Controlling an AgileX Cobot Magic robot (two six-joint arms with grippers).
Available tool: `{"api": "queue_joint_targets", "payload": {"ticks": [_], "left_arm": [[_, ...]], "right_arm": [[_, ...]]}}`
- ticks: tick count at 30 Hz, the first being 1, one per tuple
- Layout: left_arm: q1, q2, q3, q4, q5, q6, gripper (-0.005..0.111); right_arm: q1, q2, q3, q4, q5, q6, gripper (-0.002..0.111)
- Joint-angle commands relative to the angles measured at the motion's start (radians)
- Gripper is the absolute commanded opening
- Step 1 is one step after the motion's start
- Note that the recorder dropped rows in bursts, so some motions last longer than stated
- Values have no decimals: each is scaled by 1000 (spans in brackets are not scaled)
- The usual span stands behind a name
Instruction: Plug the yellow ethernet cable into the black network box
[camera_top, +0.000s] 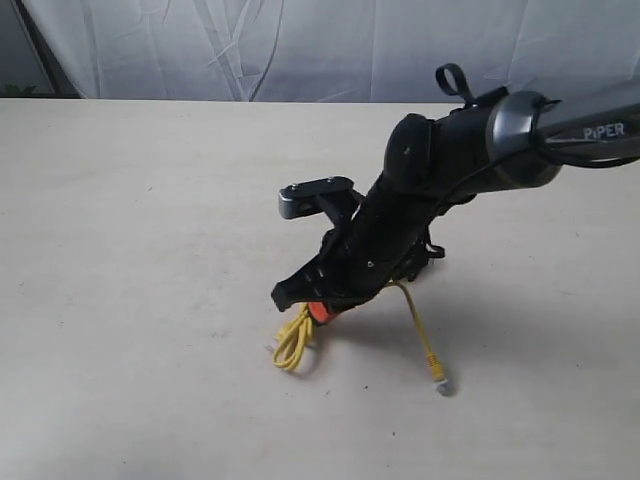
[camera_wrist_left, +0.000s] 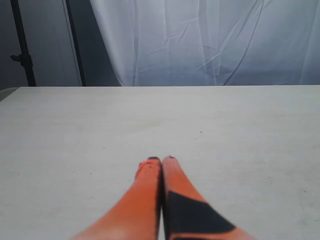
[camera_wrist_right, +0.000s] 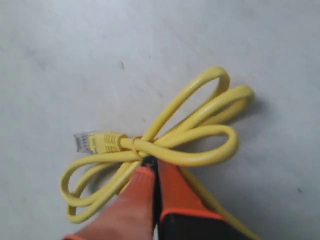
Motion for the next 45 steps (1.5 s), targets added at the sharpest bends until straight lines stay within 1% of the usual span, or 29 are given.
{"api": "queue_joint_targets", "payload": {"ticks": [1,4,8,16,18,20,24,30,33,40,45], "left_arm": [[1,-6,5,0,-6,0,0],[1,-6,5,0,-6,0,0],[1,-6,5,0,-6,0,0],[1,-6,5,0,-6,0,0],[1,-6,5,0,-6,0,0],[1,-6,5,0,-6,0,0],[1,-6,5,0,-6,0,0],[1,-6,5,0,-6,0,0],[1,-6,5,0,-6,0,0],[1,-6,5,0,-6,0,0],[1,-6,5,0,-6,0,0]], "right_arm": [[42,4,-1,44,-150,-20,0],[61,4,-1,47,-202,-20,0],[62,0,-1,71,-214,-20,0],[58,-103,-1,56,-106,-20,0],[58,-130,-1,12,-74,-10,0],[58,-145,-1,-68,-49,41,0],[16,-160,-1,-209,18,172,0],[-104,-166,-1,-237,169,183,0],[-140,-166,-1,-237,219,183,0],[-149,-168,-1,-244,234,183,0],[-149,-223,-1,-260,244,183,0]]}}
